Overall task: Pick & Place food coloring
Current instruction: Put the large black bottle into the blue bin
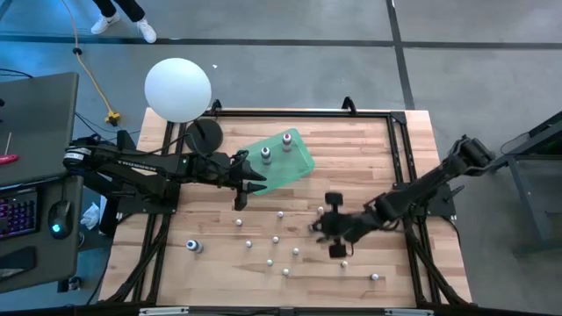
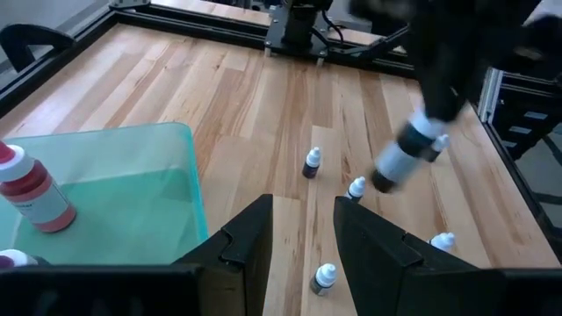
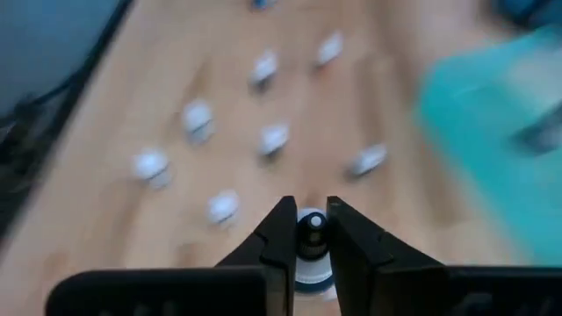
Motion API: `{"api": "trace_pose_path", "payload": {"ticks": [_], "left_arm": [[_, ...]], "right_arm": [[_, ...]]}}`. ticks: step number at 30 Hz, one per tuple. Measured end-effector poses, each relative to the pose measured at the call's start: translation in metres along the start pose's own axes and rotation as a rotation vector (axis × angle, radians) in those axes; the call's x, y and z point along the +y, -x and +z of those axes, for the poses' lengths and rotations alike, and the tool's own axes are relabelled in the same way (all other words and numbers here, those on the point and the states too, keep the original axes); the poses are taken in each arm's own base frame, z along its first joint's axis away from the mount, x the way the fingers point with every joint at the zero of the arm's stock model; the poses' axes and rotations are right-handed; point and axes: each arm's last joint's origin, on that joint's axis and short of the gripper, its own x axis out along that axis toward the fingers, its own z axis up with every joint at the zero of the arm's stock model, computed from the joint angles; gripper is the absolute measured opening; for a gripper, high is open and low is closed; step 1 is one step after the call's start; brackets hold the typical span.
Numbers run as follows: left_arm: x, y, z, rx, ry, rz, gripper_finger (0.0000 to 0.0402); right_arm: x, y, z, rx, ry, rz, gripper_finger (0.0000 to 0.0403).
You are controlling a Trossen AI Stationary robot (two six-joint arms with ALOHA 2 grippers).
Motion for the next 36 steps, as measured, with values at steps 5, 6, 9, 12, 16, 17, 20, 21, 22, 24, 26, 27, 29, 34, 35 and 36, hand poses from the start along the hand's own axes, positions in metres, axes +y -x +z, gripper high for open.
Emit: {"api": "trace_pose_path", "payload": {"ticks": [5, 6, 9, 12, 16, 17, 20, 21, 22, 24, 26, 27, 29, 34, 35, 36], "left_arm": [[0.001, 0.000, 0.000, -0.007, 0.000, 0.022, 0.0122], [0.001, 0.000, 0.000, -0.009, 0.000, 0.033, 0.0122], [0.001, 0.000, 0.001, -0.013, 0.000, 0.047, 0.0122], [0.001, 0.000, 0.001, -0.013, 0.000, 0.048, 0.0122], [0.001, 0.000, 0.001, -0.011, 0.000, 0.049, 0.0122], [0.001, 0.000, 0.001, -0.012, 0.000, 0.049, 0.0122], [0.001, 0.000, 0.001, -0.011, 0.001, 0.049, 0.0122], [0.001, 0.000, 0.001, -0.012, 0.004, 0.050, 0.0122], [0.001, 0.000, 0.001, -0.012, 0.009, 0.050, 0.0122], [0.001, 0.000, 0.001, -0.013, 0.032, 0.050, 0.0122], [0.002, 0.000, 0.001, -0.013, 0.051, 0.051, 0.0122], [0.002, 0.000, 0.001, -0.014, 0.052, 0.051, 0.0122], [0.002, 0.000, 0.000, -0.012, 0.052, 0.052, 0.0122], [0.002, 0.000, 0.000, -0.011, 0.052, 0.052, 0.0122], [0.002, 0.000, 0.000, -0.011, 0.052, 0.052, 0.0122], [0.002, 0.000, 0.000, -0.011, 0.052, 0.052, 0.0122]], "right_arm": [[-0.047, 0.011, 0.031, -0.146, 0.086, -0.202, 0.0039], [-0.060, 0.011, 0.036, -0.171, 0.081, -0.246, 0.0039], [-0.099, 0.005, 0.042, -0.177, 0.049, -0.341, 0.0043], [-0.138, -0.008, 0.037, -0.140, -0.021, -0.368, 0.0042], [-0.184, -0.033, 0.024, -0.092, -0.108, -0.376, 0.0043], [-0.193, -0.040, 0.019, -0.069, -0.119, -0.368, 0.0044], [-0.216, -0.059, 0.006, -0.053, -0.156, -0.353, 0.0045], [-0.223, -0.064, 0.003, -0.060, -0.174, -0.359, 0.0045], [-0.229, -0.069, 0.000, -0.065, -0.188, -0.362, 0.0045], [-0.239, -0.078, -0.008, -0.047, -0.206, -0.380, 0.0045], [-0.247, -0.084, -0.016, -0.022, -0.221, -0.394, 0.0047], [-0.250, -0.086, -0.019, -0.017, -0.228, -0.399, 0.0050], [-0.255, -0.090, -0.022, -0.017, -0.236, -0.401, 0.0058], [-0.261, -0.095, -0.029, 0.001, -0.248, -0.407, 0.0078], [-0.261, -0.095, -0.029, 0.001, -0.247, -0.405, 0.0082], [-0.261, -0.095, -0.029, 0.001, -0.244, -0.404, 0.0087]]}}
